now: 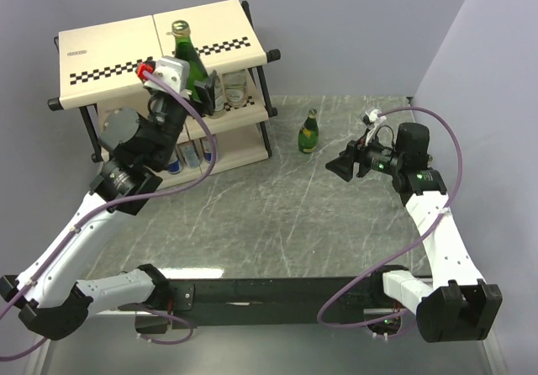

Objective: Place and organize the beverage onto the shelf
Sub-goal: Place the drink on the shelf.

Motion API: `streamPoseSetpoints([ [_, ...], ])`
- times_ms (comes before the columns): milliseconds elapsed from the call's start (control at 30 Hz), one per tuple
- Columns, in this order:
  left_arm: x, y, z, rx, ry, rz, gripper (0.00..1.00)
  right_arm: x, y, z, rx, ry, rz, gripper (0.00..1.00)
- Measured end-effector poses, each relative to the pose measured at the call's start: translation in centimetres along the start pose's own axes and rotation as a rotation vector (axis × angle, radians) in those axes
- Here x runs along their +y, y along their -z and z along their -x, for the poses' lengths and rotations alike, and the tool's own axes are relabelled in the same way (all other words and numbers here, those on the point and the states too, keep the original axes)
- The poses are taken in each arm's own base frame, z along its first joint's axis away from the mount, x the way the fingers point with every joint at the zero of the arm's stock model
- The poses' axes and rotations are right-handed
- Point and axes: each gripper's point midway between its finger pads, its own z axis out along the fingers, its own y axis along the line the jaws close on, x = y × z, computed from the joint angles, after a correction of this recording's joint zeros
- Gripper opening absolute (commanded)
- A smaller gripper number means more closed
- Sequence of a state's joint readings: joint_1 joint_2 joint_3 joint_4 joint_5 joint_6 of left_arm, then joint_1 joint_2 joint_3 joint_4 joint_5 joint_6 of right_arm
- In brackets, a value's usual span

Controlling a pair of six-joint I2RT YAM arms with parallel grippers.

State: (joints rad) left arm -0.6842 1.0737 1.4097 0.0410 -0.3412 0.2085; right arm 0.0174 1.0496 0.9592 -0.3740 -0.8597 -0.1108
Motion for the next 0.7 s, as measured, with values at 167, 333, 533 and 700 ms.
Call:
streamPoseSetpoints([
  [167, 3.0, -0.7, 1.1, -0.022, -0.068, 0.102, 0.0, 0.2, -0.1, -0.1, 0.002, 0.003, 0.019, 0.72],
  [333, 6.0, -1.9, 1.3, -0.019, -0.116, 0.193, 0.0, 0.0, -0.4, -0.5, 0.017, -0.008, 0.031, 0.72],
  [533, 11.1, -3.1, 0.9, -0.006, -0.136, 0.309, 0.0, 0.2, -0.6, -0.7, 0.023, -0.017, 0.052, 0.72],
  [700, 15.6, -3.0, -0.2, 0.018, -0.112, 0.395, 0.0, 0.3, -0.6, -0.8, 0.025, -0.017, 0.061, 0.72],
])
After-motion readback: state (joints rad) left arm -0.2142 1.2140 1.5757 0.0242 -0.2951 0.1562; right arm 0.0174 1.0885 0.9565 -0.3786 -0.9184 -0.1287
